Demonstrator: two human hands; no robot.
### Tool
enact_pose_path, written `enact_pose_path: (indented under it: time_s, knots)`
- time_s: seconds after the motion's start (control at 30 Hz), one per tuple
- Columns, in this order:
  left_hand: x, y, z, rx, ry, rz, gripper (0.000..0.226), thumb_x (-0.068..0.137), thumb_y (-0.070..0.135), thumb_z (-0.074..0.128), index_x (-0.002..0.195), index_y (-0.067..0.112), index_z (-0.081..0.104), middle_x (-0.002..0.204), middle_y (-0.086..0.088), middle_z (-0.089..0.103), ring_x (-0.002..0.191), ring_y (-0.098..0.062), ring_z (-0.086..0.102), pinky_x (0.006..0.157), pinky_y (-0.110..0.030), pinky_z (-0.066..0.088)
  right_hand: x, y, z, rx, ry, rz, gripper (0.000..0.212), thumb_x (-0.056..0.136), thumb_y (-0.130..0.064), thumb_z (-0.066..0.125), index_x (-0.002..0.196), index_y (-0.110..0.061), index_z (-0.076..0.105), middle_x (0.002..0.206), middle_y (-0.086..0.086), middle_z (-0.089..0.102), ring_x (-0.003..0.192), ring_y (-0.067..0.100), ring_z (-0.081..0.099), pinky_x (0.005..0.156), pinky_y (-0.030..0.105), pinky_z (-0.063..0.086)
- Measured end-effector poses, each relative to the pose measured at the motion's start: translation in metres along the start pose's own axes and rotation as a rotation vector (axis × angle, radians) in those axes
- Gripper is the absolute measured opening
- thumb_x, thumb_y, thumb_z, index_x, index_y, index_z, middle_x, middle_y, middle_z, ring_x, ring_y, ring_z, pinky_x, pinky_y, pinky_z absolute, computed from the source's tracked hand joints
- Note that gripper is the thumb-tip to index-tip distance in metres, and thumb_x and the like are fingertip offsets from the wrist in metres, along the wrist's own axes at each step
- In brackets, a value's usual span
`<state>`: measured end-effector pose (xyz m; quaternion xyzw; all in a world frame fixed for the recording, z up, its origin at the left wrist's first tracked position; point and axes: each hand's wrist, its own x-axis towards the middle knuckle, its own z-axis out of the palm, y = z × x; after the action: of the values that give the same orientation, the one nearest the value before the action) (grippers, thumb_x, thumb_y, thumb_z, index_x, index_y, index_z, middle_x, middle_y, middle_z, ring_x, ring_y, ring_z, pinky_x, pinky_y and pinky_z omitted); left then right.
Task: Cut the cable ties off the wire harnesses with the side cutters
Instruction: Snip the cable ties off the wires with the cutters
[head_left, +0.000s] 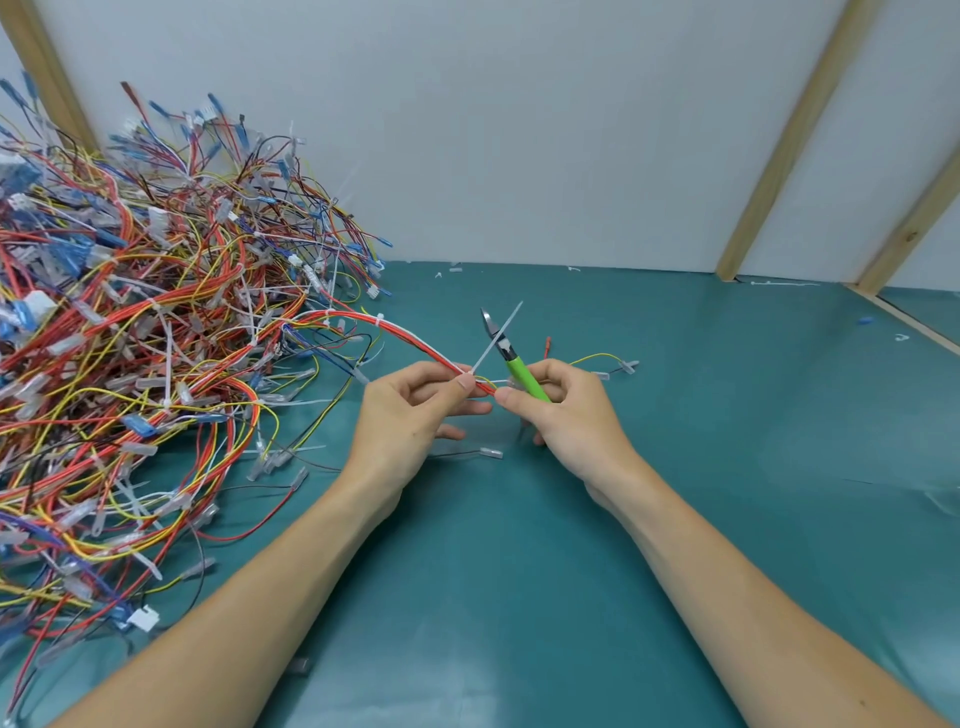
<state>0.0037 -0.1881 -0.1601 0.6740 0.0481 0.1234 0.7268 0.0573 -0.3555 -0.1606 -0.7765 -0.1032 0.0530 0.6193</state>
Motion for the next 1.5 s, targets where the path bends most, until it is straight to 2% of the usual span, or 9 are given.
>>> enact_pose_path:
  time_s: [0.17, 0.37, 0.5, 0.7, 0.8, 0.9, 1.0, 1.27, 1.5]
  knots:
    - [0.000, -0.002, 0.001, 0.018, 0.025, -0.002, 0.021, 0.093, 0.025, 0.070, 0.097, 0.004, 0.069, 0.090, -0.005, 0.079, 0.085, -0.021, 0.077, 0.059, -0.027, 0.056, -0.002, -0.002, 0.000, -0.010, -0.027, 0.016, 0.018, 0.087, -0.027, 0.081, 0.095, -0.017, 0.069, 0.076, -0.014, 0.075, 0.064, -0.005, 0.062, 0.070, 0.025, 0.043]
    - [0.001, -0.001, -0.002, 0.007, 0.099, -0.003, 0.018, 0.093, 0.025, 0.071, 0.092, 0.007, 0.070, 0.088, -0.005, 0.079, 0.084, -0.020, 0.077, 0.059, -0.029, 0.053, -0.003, -0.011, -0.013, -0.132, 0.052, -0.073, 0.023, 0.084, -0.042, 0.081, 0.091, -0.023, 0.070, 0.094, -0.003, 0.073, 0.083, 0.020, 0.067, 0.081, 0.039, 0.052]
    - [0.001, 0.001, -0.004, -0.071, 0.136, -0.024, 0.016, 0.092, 0.024, 0.072, 0.093, 0.008, 0.072, 0.090, -0.004, 0.079, 0.084, -0.019, 0.077, 0.055, -0.022, 0.055, -0.004, -0.019, -0.026, 0.006, 0.013, -0.035, 0.032, 0.084, -0.049, 0.076, 0.089, -0.017, 0.072, 0.089, 0.003, 0.076, 0.070, 0.011, 0.066, 0.072, 0.037, 0.055]
    - [0.003, 0.002, -0.008, -0.112, 0.201, -0.038, 0.016, 0.090, 0.027, 0.074, 0.093, 0.012, 0.076, 0.089, -0.003, 0.079, 0.074, -0.017, 0.075, 0.054, -0.021, 0.054, -0.006, -0.023, -0.033, 0.046, -0.011, -0.149, 0.047, 0.083, -0.055, 0.068, 0.091, -0.009, 0.071, 0.080, -0.001, 0.073, 0.068, 0.016, 0.064, 0.064, 0.035, 0.052]
    - [0.003, 0.002, -0.007, -0.120, 0.196, -0.021, 0.017, 0.091, 0.025, 0.073, 0.095, 0.009, 0.075, 0.089, -0.004, 0.079, 0.074, -0.016, 0.075, 0.055, -0.021, 0.053, -0.008, -0.021, -0.029, -0.124, -0.019, -0.207, 0.043, 0.076, -0.063, 0.069, 0.086, -0.022, 0.073, 0.082, -0.005, 0.075, 0.071, 0.015, 0.067, 0.069, 0.036, 0.055]
    - [0.002, 0.002, -0.006, -0.135, 0.184, 0.006, 0.022, 0.090, 0.022, 0.073, 0.100, 0.003, 0.073, 0.090, -0.007, 0.078, 0.074, -0.016, 0.075, 0.056, -0.021, 0.054, -0.010, -0.016, -0.024, -0.329, -0.014, -0.237, 0.040, 0.076, -0.067, 0.069, 0.083, -0.027, 0.073, 0.083, -0.008, 0.075, 0.081, 0.015, 0.069, 0.080, 0.044, 0.057]
    - [0.002, 0.002, -0.005, -0.155, 0.172, 0.018, 0.021, 0.089, 0.021, 0.073, 0.100, 0.003, 0.070, 0.090, -0.008, 0.078, 0.074, -0.017, 0.075, 0.056, -0.023, 0.054, -0.010, -0.014, -0.023, -0.418, -0.004, -0.244, 0.036, 0.077, -0.065, 0.072, 0.082, -0.029, 0.072, 0.080, -0.011, 0.073, 0.079, 0.013, 0.068, 0.078, 0.044, 0.056]
    - [0.000, 0.002, -0.006, -0.113, 0.137, 0.033, 0.009, 0.092, 0.020, 0.071, 0.094, 0.012, 0.070, 0.093, -0.004, 0.079, 0.076, -0.018, 0.075, 0.054, -0.023, 0.053, -0.010, -0.014, -0.024, -0.492, 0.015, -0.222, 0.033, 0.076, -0.065, 0.073, 0.082, -0.033, 0.070, 0.078, -0.018, 0.070, 0.080, 0.008, 0.067, 0.077, 0.042, 0.056]
    - [0.000, 0.004, -0.004, -0.077, 0.138, 0.027, 0.009, 0.094, 0.026, 0.069, 0.094, 0.018, 0.072, 0.095, 0.000, 0.079, 0.080, -0.020, 0.076, 0.054, -0.023, 0.051, -0.011, -0.014, -0.024, -0.361, -0.059, -0.163, 0.037, 0.079, -0.063, 0.074, 0.085, -0.027, 0.073, 0.084, -0.011, 0.074, 0.085, 0.012, 0.068, 0.086, 0.045, 0.056]
